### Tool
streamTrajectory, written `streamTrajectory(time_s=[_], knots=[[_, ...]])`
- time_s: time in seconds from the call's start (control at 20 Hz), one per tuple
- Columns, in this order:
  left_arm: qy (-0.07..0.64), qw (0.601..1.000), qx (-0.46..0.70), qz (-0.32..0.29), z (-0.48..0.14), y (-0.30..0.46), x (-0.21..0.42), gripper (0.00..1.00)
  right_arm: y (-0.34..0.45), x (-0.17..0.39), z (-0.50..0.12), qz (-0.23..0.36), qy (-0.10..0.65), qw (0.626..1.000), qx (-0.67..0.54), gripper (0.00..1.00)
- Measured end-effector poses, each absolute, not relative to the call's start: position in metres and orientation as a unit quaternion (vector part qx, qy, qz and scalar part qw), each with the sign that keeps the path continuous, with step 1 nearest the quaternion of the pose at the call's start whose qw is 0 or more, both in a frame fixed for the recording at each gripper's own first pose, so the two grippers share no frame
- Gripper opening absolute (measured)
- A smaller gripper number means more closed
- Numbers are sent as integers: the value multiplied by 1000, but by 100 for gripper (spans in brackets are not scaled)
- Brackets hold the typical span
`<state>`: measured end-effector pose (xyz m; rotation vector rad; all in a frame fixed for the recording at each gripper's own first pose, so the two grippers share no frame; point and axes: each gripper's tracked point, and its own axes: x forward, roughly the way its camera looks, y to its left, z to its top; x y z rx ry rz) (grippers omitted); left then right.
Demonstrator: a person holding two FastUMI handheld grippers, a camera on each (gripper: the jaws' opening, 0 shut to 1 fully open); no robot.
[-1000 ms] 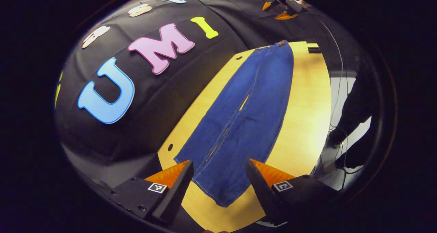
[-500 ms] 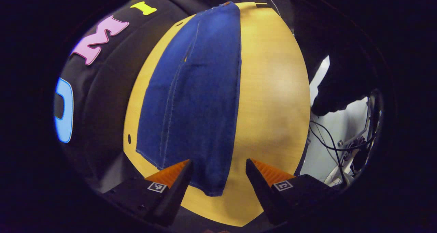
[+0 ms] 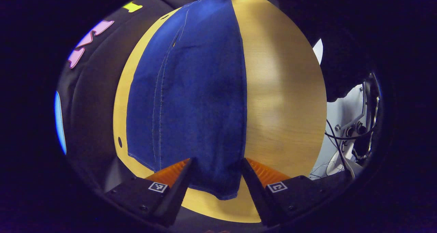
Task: Grasp the waist and the cuffs of the jeans and fold them to make the two legs overlap; first hold the waist and fold one-third of the jeans toward the cuffs, then hold the cuffs and fold the remaining one-third in the same direction to finish folding.
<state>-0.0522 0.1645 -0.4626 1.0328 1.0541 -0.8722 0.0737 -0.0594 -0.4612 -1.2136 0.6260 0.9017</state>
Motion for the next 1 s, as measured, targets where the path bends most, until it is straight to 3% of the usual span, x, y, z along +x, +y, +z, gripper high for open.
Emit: streamTrajectory(time_s=[0.25,0.4,0.55,0.6,0.65,0.75,0.8,0.9,1.0], knots=[[463,655,454,-389,-460,162,-49,90,-63,74,-491,417,274,641,-583,97],[468,647,456,-392,-459,165,-50,90,-52,95,-493,403,262,641,-598,95],[518,638,418,-386,-465,159,-64,84,-43,102,-501,404,272,627,-608,93],[539,633,398,-387,-468,156,-69,72,-44,95,-507,416,290,616,-603,86],[557,631,376,-388,-467,153,-74,69,-48,89,-513,419,306,611,-598,68],[563,645,360,-372,-466,149,-65,38,-49,87,-516,416,315,621,-585,32],[558,650,364,-365,-464,147,-61,16,-49,86,-517,407,324,629,-578,27],[559,645,368,-368,-466,151,-59,6,-48,90,-515,394,338,642,-565,11],[575,642,351,-366,-463,153,-61,6,-48,90,-513,383,372,660,-529,6]])
